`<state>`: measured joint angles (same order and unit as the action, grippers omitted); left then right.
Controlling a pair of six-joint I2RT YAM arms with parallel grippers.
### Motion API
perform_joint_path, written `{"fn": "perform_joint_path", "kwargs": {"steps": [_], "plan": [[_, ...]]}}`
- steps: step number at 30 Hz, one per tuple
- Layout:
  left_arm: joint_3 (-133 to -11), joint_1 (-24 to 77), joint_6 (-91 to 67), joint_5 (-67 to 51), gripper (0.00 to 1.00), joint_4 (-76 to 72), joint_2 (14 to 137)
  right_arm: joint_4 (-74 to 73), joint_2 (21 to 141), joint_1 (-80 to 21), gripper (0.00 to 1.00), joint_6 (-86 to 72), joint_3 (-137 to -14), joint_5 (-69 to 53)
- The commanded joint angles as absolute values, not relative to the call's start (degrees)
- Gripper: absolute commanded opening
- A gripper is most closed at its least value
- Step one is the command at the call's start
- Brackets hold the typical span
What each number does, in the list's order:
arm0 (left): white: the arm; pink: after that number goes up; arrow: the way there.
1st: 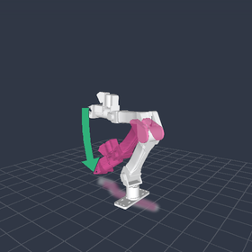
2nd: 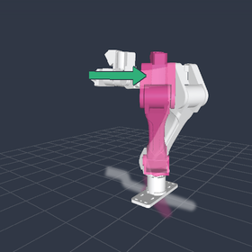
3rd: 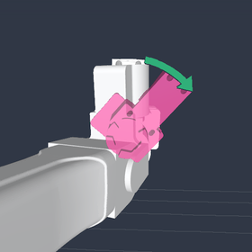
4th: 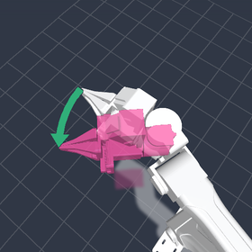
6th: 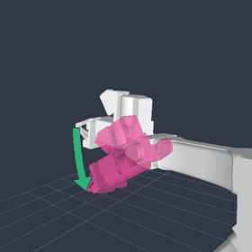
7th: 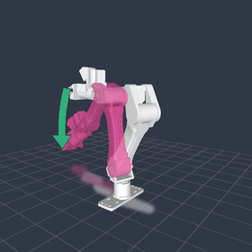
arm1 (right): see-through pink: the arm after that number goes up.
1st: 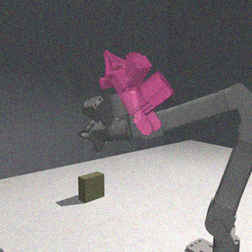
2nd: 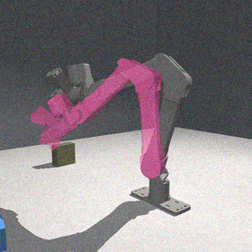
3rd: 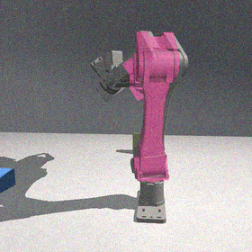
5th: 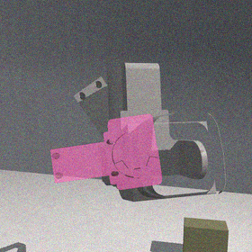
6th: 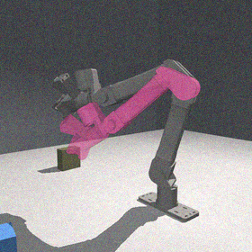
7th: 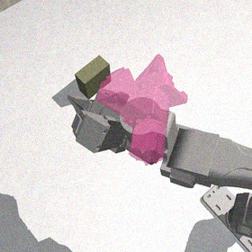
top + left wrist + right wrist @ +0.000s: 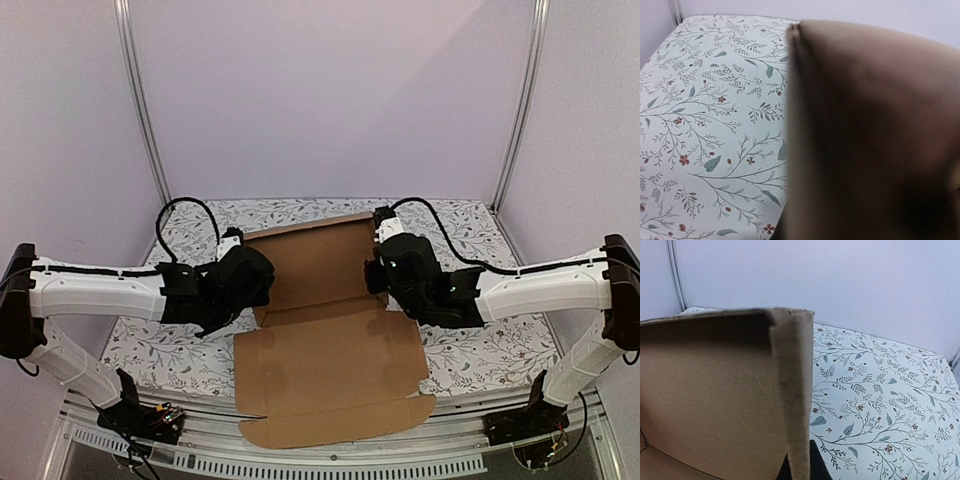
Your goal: Fold the paper box
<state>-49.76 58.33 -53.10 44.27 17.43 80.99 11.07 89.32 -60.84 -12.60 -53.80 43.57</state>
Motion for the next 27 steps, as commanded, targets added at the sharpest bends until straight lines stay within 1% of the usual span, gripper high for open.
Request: {"fn": "perform_joint_path", "kwargs": {"steps": [1,7,13,15,17,18,20,21,22,23,24,27], "plan": [[-50.8,57.9,-53.6,43.9,0.02,16.9,80.4,11.9,89.5,-61.3,0.00,-12.2,-56.3,42.7],[-50.9,57.9,-53.7,43.9,0.34,18.0,80.2,11.7,91.0,-61.3,0.00,-10.7,-58.2,43.4],[-50.5,57.8,-53.6,43.6,0.58,20.2,79.0,7.5,93.2,-60.0,0.00,-7.9,-62.2,41.2],[-50.5,57.8,-53.5,43.1,0.65,21.4,78.4,5.2,93.8,-59.2,0.00,-7.5,-63.3,39.5],[-50.2,57.7,-53.2,42.4,0.68,22.6,77.6,2.7,94.2,-58.1,0.00,-6.9,-64.5,37.4],[-50.0,57.7,-53.0,41.8,0.73,23.0,77.3,1.1,94.5,-57.5,0.00,-6.6,-65.5,36.1],[-49.6,57.5,-52.6,40.5,0.76,24.0,76.1,-3.3,95.4,-55.9,0.00,-6.1,-67.6,32.8],[-49.3,57.5,-52.3,39.7,0.83,24.3,75.3,-5.5,95.9,-55.0,0.00,-6.0,-68.7,31.1],[-48.9,57.5,-52.0,38.9,0.86,24.5,74.5,-7.6,96.3,-54.2,0.00,-5.9,-69.9,29.3],[-48.6,57.5,-51.7,38.3,0.98,24.7,73.5,-9.4,96.8,-53.4,0.00,-5.4,-71.1,27.6],[-48.2,57.5,-51.1,37.6,0.99,24.8,72.5,-11.5,97.1,-52.6,0.00,-5.0,-72.2,26.1],[-47.7,57.6,-49.0,36.3,1.00,25.8,69.5,-17.7,98.2,-50.6,0.00,-3.2,-76.0,21.6]]}}
